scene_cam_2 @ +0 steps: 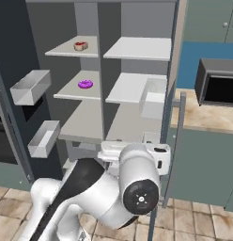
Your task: There's a steak in the fridge that needs to be moved to the freezer for freezing. Pick up the steak from the fridge, place it on any shelf in the freezer, and close the fridge and freezer doors when done.
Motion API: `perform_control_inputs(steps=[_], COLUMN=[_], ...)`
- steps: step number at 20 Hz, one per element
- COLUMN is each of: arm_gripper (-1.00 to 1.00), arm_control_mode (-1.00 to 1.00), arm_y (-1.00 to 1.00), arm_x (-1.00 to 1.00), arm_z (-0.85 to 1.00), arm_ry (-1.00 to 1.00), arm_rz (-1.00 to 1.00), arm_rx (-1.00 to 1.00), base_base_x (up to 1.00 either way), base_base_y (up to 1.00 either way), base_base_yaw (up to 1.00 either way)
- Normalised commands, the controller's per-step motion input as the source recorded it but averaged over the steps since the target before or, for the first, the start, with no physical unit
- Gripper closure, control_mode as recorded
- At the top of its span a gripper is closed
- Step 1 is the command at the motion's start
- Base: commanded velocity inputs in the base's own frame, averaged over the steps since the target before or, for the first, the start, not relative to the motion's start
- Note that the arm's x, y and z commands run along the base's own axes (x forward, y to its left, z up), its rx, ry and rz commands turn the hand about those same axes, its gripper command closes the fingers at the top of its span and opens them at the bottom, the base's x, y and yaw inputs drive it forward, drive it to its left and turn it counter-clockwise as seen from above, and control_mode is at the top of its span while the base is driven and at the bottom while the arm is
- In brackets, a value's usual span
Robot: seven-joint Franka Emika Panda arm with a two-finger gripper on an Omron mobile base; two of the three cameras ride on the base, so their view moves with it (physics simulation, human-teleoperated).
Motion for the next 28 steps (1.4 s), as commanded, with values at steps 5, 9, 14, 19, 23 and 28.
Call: perform_control_inputs(steps=[5, 9, 14, 19, 23, 28], arm_gripper=[-1.00, -1.00, -1.00, -1.00, -1.00, -1.00], arm_control_mode=[-1.00, -1.00, -1.00, -1.00, -1.00, -1.00], arm_y=[-0.51, -0.34, -0.39, -0.24, -0.02, -0.19], arm_x=[0.13, 0.18, 0.05, 0.14, 0.38, 0.34], arm_z=[-0.42, -0.50, -0.33, -0.36, -0.43, -0.20], arm_ry=[-0.11, -0.03, -0.06, 0.00, 0.00, 0.00], arm_rz=[0.23, 0.28, 0.28, 0.14, 0.00, 0.00], arm_rx=[0.00, 0.00, 0.00, 0.00, 0.00, 0.00], base_base_x=[0.00, 0.00, 0.00, 0.00, 0.00, 0.00], base_base_y=[0.00, 0.00, 0.00, 0.00, 0.00, 0.00], base_base_yaw=[0.00, 0.00, 0.00, 0.00, 0.00, 0.00])
